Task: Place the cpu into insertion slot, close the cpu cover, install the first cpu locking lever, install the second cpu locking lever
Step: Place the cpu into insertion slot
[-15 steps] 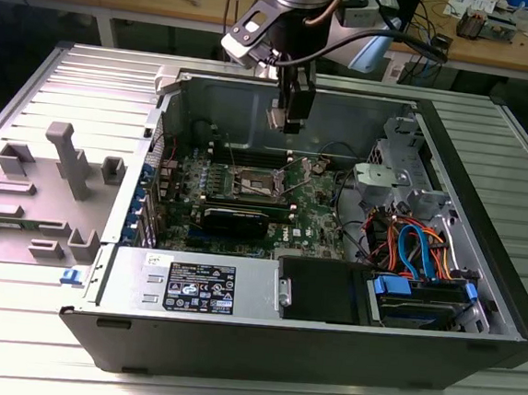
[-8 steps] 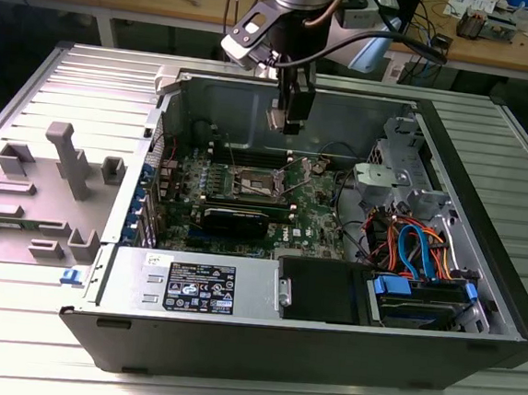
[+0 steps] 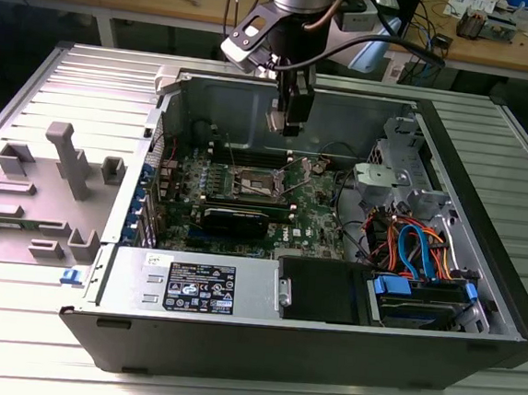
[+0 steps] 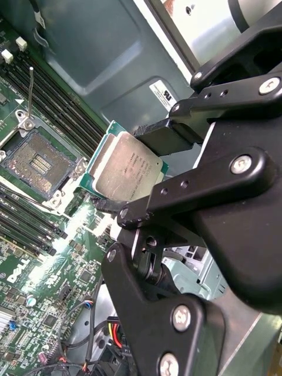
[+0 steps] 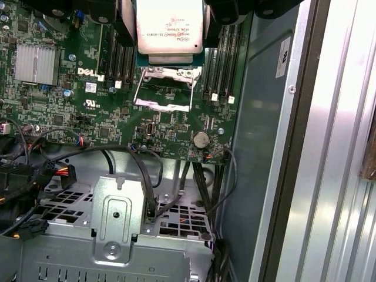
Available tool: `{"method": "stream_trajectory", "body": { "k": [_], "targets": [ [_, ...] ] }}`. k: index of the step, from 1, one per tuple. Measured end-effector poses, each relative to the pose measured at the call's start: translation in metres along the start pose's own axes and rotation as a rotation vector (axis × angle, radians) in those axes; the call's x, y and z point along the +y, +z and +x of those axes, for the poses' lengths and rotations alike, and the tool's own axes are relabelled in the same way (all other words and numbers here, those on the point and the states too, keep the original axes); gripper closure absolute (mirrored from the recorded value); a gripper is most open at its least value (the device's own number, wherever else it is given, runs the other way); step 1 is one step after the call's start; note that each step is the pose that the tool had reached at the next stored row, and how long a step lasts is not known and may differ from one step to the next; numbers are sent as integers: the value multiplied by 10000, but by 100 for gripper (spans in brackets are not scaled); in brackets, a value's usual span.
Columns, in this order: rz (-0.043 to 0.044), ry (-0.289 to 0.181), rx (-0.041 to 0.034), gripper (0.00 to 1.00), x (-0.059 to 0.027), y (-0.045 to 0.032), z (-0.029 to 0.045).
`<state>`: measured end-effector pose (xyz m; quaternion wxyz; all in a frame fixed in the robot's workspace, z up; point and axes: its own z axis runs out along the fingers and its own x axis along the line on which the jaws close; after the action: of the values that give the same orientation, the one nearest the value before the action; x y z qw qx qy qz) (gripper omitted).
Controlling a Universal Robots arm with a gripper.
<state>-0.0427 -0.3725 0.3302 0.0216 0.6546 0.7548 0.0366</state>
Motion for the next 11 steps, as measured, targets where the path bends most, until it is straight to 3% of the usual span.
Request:
{"method": "stream_trajectory", "body": {
  "k": [11],
  "targets": [
    [3, 0, 0, 46, -4, 27, -8]
  ]
}}
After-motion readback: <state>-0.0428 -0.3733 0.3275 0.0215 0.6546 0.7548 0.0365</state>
